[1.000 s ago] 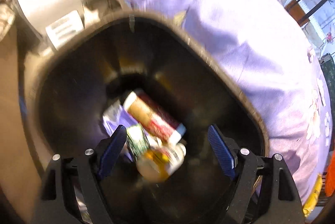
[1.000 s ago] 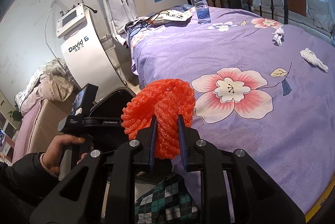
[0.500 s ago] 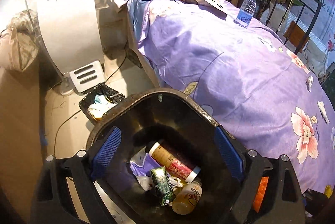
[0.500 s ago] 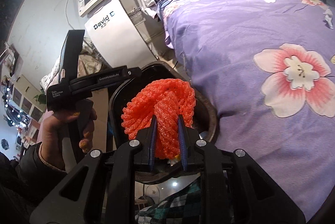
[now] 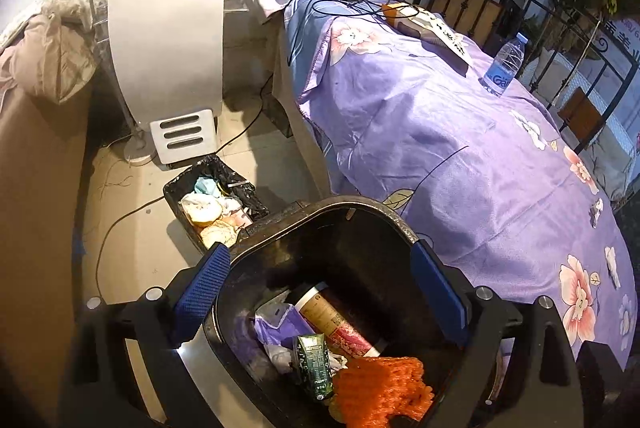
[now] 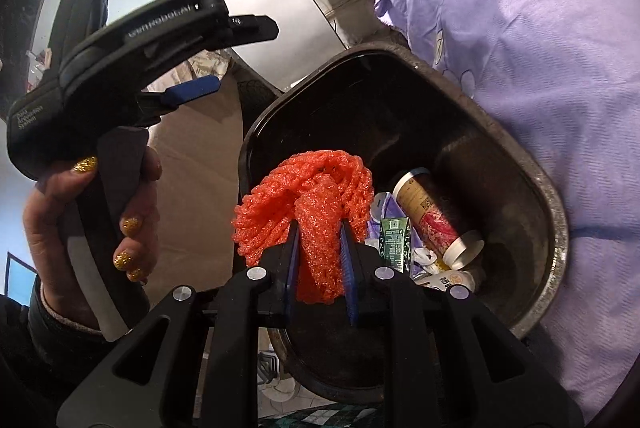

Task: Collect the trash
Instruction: 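Lower the orange foam net into the bin and open the right tool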

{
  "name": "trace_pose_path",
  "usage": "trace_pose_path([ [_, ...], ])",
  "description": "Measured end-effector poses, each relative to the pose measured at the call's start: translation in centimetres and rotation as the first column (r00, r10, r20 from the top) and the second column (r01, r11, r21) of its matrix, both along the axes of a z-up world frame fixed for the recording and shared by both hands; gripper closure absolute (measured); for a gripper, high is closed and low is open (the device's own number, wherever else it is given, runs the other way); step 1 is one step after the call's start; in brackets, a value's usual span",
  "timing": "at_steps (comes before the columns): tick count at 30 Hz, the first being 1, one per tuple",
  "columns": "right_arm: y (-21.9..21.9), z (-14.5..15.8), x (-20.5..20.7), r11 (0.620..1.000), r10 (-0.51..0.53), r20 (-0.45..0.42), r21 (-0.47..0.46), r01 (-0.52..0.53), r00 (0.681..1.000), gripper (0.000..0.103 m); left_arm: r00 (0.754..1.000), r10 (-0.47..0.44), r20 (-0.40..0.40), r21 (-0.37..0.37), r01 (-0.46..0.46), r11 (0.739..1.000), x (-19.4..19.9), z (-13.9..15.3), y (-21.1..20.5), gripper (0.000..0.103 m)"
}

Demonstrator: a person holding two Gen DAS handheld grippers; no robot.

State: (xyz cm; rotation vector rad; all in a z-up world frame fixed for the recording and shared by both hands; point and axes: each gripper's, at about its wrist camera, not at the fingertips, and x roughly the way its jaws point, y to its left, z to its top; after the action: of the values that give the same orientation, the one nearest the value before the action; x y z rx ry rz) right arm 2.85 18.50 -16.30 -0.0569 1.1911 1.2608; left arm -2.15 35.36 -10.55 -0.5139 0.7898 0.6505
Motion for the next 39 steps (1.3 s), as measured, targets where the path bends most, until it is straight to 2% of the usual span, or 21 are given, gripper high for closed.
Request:
trace_pose_path([
  [9,2.8,-1.7,-0.2,0.998,0.020,0.039,-0.063,-0.018,0.999,0.080,1.000,0.006,0.005,-0.013,-0.006,1.000,-0.2,-0.3,0.7,0.013],
  [11,3.1,-1.8,-0.3,0.997,0.021,0.054,-0.075,-0.017,0.998,0.072,1.000,0.005,0.004,-0.015,-0.005,1.000,-0.2,-0.4,0.7,0.013],
  [13,3.1,-1.8,-0.4,0.998,0.021,0.046,-0.064,-0.018,0.999,0.050,1.000,0.005,0.001,-0.012,-0.005,1.000,-0.2,-0.5,0.8,0.013],
  [15,2.9,-1.6,-0.6,0.998,0.015,0.062,-0.054,-0.012,0.998,0.037,1.000,0.005,-0.003,-0.017,-0.005,1.000,-0.2,-0.6,0.8,0.013],
  [28,0.4,0.7,0.0,0.999,-0.038,0.103,-0.011,0.039,0.994,0.033,1.000,-0.011,0.004,-0.015,0.011,1.000,0.4,-0.2,0.6,0.013],
  [39,-4.4,3.7,1.9,0.989,-0.147,0.180,0.011,0.148,0.973,0.033,0.991,-0.132,0.015,-0.001,0.132,0.991,4.6,0.5,-2.5,0.012],
])
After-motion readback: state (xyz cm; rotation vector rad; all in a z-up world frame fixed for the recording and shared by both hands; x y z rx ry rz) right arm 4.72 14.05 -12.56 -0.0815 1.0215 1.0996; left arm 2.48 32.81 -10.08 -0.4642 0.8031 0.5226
